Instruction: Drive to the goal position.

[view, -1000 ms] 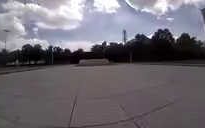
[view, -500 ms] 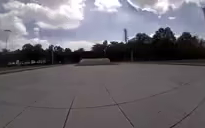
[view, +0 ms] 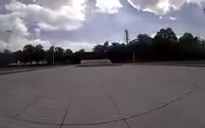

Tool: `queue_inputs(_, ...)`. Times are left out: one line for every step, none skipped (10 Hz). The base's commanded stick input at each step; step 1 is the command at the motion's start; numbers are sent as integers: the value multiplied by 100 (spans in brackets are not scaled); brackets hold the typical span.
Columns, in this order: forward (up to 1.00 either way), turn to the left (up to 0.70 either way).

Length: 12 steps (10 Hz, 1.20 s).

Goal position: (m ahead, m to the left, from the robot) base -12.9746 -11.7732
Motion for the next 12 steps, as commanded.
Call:
queue_inputs(70,-11)
queue_inputs(70,0)
queue_inputs(70,0)
queue_inputs(70,0)
queue_inputs(70,0)
queue_inputs(70,0)
queue_inputs(70,0)
queue_inputs(70,0)
queue_inputs(70,0)
queue_inputs(70,0)
queue_inputs(70,0)
queue_inputs(70,0)
